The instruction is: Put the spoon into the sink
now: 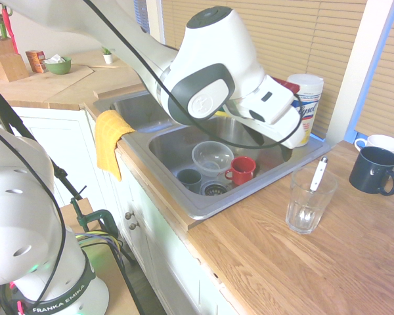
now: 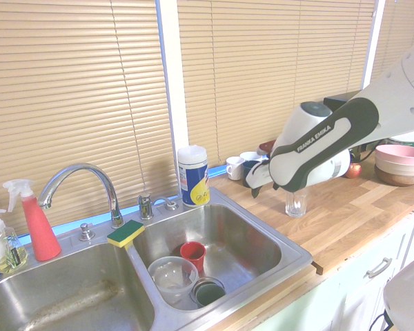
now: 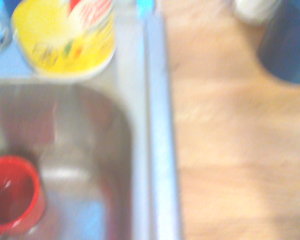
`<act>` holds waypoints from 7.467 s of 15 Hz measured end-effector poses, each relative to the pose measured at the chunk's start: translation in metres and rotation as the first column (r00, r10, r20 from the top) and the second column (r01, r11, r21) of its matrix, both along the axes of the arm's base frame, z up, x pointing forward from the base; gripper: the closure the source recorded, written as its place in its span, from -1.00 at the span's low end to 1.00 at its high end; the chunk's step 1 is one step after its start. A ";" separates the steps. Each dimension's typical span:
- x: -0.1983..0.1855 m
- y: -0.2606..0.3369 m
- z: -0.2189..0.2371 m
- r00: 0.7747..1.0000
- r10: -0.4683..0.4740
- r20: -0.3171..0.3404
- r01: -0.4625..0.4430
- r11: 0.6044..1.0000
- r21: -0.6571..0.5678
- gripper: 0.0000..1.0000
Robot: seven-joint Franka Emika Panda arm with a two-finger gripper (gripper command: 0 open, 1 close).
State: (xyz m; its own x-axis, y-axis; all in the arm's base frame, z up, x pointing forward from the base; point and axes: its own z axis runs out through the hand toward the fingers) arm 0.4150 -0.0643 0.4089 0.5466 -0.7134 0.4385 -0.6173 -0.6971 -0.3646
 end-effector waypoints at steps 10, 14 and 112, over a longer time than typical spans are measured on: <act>-0.027 -0.074 0.030 0.983 0.037 0.178 -0.042 0.999 0.023 -1.00; -0.044 -0.096 0.025 0.977 0.053 0.208 -0.062 0.997 0.036 -1.00; -0.011 0.160 -0.122 0.934 0.315 -0.170 -0.353 0.888 -0.294 1.00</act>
State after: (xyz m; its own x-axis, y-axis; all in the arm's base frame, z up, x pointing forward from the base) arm 0.4037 0.0959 0.2874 0.7879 -0.3149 0.5292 -0.3516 -0.9356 -0.0332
